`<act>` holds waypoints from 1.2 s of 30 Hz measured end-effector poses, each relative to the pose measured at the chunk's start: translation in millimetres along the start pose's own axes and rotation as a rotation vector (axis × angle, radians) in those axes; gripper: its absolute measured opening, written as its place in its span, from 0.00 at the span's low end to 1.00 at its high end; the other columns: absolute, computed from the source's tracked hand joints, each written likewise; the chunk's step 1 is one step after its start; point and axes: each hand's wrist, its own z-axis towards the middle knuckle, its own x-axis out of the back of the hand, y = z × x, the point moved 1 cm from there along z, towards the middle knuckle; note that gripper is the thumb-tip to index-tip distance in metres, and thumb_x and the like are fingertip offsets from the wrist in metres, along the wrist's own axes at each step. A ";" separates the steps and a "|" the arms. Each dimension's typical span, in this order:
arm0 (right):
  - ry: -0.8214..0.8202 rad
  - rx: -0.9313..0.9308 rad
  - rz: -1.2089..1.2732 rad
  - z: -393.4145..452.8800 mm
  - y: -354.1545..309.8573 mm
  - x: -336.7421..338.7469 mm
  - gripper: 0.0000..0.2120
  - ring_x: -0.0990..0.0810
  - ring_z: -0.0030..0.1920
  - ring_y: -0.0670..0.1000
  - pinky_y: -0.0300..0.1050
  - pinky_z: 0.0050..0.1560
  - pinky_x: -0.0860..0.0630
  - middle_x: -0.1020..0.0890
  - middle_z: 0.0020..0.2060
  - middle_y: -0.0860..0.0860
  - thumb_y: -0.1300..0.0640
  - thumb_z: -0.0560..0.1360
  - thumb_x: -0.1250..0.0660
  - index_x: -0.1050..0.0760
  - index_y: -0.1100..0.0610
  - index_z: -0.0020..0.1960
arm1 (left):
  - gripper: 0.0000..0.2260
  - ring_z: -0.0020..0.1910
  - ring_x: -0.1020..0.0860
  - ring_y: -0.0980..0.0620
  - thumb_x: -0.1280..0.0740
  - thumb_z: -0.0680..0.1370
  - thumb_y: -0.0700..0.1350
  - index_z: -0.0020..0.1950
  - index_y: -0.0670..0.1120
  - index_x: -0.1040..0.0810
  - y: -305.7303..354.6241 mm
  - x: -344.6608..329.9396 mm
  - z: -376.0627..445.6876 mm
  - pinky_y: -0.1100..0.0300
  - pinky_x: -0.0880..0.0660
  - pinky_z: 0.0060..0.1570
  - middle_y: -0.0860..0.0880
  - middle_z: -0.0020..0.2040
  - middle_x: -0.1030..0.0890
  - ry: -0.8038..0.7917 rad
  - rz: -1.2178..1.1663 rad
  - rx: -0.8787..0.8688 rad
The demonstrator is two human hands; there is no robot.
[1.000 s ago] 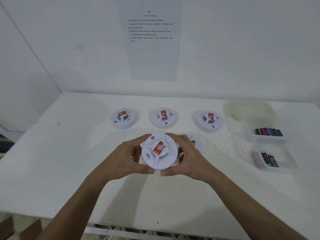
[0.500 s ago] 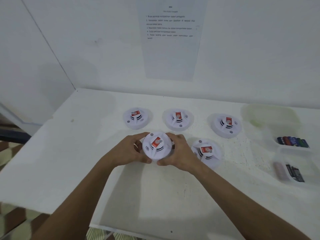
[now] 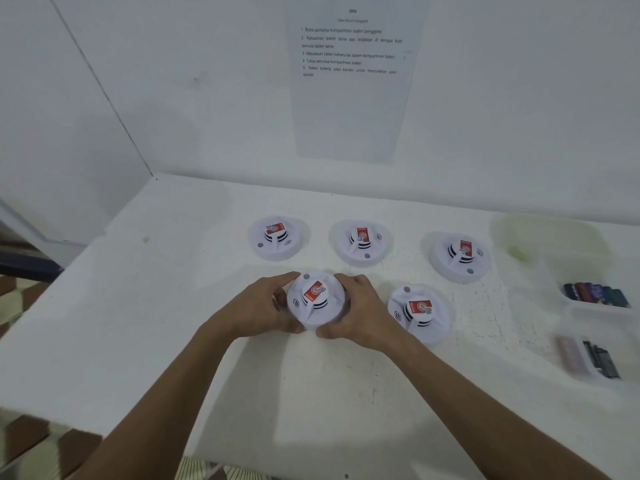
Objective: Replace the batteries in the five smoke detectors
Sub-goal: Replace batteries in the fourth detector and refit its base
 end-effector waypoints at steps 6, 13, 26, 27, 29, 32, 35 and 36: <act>-0.021 0.042 -0.001 13.1 -19.1 23.3 0.49 0.35 0.70 0.48 0.48 0.71 0.33 0.33 0.72 0.47 0.45 0.65 0.18 0.39 0.53 0.78 | 0.32 0.49 0.22 0.60 0.28 0.72 0.46 0.74 0.59 0.34 -0.7 23.3 -5.1 0.66 0.27 0.45 0.58 0.57 0.25 0.144 0.115 0.148; -0.062 0.128 -0.060 86.3 -63.7 29.1 0.38 0.27 0.63 0.52 0.20 0.52 0.38 0.25 0.68 0.54 0.55 0.68 0.19 0.32 0.60 0.73 | 0.15 0.42 0.29 0.48 0.26 0.69 0.36 0.53 0.37 0.24 17.5 72.4 24.1 0.66 0.28 0.39 0.45 0.44 0.23 0.325 0.258 0.049; -0.164 0.103 -0.265 161.6 -50.7 -1.6 0.33 0.25 0.60 0.58 0.49 0.59 0.28 0.22 0.58 0.56 0.53 0.59 0.15 0.28 0.58 0.58 | 0.14 0.30 0.29 0.55 0.27 0.57 0.43 0.37 0.37 0.23 -27.2 84.9 69.8 0.63 0.32 0.29 0.44 0.34 0.22 0.214 0.126 0.154; -0.164 0.110 -0.263 163.0 -49.7 -3.1 0.33 0.25 0.58 0.57 0.48 0.57 0.28 0.22 0.57 0.56 0.53 0.59 0.15 0.28 0.58 0.57 | 0.14 0.28 0.30 0.57 0.26 0.57 0.43 0.37 0.38 0.23 -27.6 83.7 68.9 0.63 0.33 0.28 0.47 0.33 0.23 0.219 0.092 0.158; -0.170 0.132 -0.258 163.4 -46.0 -2.8 0.37 0.26 0.60 0.56 0.48 0.59 0.28 0.23 0.58 0.56 0.52 0.59 0.15 0.28 0.61 0.62 | 0.15 0.28 0.27 0.61 0.24 0.59 0.41 0.42 0.43 0.23 -27.0 79.9 65.4 0.66 0.30 0.30 0.53 0.35 0.22 0.228 0.040 0.181; -0.151 0.188 -0.234 152.4 -40.4 8.9 0.43 0.29 0.63 0.56 0.50 0.63 0.28 0.24 0.60 0.56 0.53 0.59 0.15 0.30 0.60 0.68 | 0.29 0.44 0.20 0.56 0.21 0.63 0.37 0.60 0.49 0.27 -14.5 72.9 56.0 0.65 0.24 0.41 0.54 0.50 0.21 0.260 -0.025 0.170; -0.132 0.223 -0.146 126.2 -35.3 35.2 0.54 0.32 0.67 0.51 0.49 0.65 0.29 0.31 0.66 0.51 0.52 0.60 0.16 0.41 0.51 0.78 | 0.34 0.42 0.18 0.56 0.21 0.65 0.39 0.65 0.55 0.31 12.2 64.6 47.0 0.64 0.21 0.38 0.54 0.54 0.22 0.259 -0.084 0.117; -0.132 0.225 -0.133 115.1 -31.8 47.2 0.55 0.32 0.65 0.50 0.46 0.63 0.29 0.32 0.65 0.50 0.51 0.60 0.16 0.44 0.47 0.79 | 0.34 0.43 0.18 0.56 0.21 0.65 0.39 0.66 0.55 0.30 24.6 60.5 44.6 0.64 0.21 0.39 0.54 0.55 0.22 0.251 -0.088 0.090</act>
